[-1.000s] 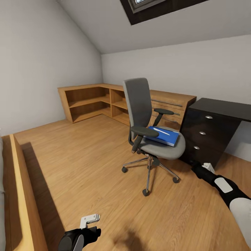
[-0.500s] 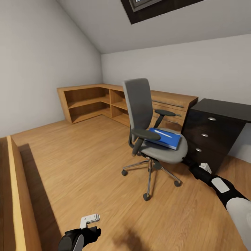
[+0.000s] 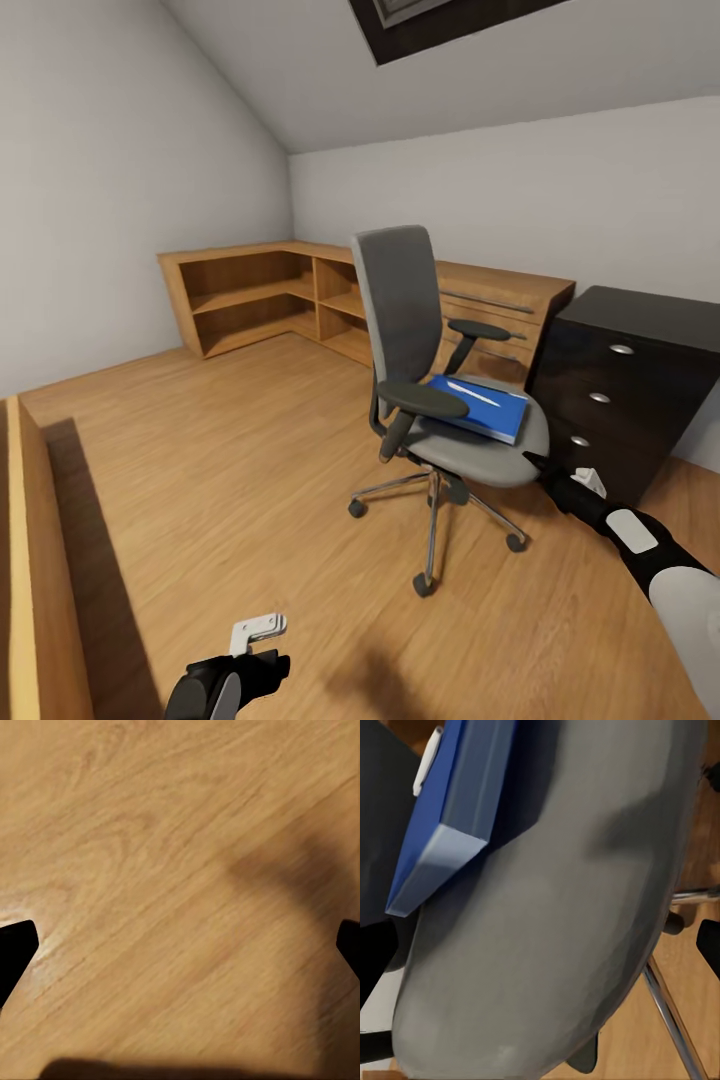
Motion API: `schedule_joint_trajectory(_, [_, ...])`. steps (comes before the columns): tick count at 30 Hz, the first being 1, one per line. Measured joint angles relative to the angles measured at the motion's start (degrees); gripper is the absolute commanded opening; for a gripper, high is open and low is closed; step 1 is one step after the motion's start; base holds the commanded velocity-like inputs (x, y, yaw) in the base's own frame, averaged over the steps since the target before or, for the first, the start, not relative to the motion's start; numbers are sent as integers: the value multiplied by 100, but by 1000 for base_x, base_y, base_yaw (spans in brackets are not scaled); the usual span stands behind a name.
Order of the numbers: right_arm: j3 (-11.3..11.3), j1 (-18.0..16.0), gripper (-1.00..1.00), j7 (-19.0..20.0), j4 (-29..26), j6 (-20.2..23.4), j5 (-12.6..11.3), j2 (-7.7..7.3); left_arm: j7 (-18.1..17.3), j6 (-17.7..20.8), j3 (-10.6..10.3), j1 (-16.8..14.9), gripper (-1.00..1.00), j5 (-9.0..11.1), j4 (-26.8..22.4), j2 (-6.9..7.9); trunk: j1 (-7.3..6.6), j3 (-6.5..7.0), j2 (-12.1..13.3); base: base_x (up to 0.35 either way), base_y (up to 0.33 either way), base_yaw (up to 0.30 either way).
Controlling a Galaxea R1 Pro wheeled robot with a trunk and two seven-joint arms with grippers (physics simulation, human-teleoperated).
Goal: In the bedroom, organize the workspace by keeping the computer under the desk, ensuring the monitor is on the desk, placing the keyboard on the desk next to the monitor, placing the mouse on the desk next to the keyboard, moving the folder from the swivel chair onto the desk next to the mouse, stacking the notebook on top of the folder with the pen on top of the notebook, and positioning the swivel chair next to the desk.
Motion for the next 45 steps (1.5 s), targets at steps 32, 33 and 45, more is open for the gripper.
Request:
schedule_joint_trajectory(32, [-10,0,100,22,0,-1,-7,-9,16,7,0,1,100,4,0,-4,1,0,0,66,0,0])
schedule_joint_trajectory(33, [-9,0,100,24,0,0,-8,-9,16,7,0,-1,100,5,0,-4,1,0,0,24,0,0])
schedule_joint_trajectory(45, [-9,0,100,26,4,0,-17,-4,16,7,-9,-2,100,-1,0,-4,4,0,0,-256,0,0])
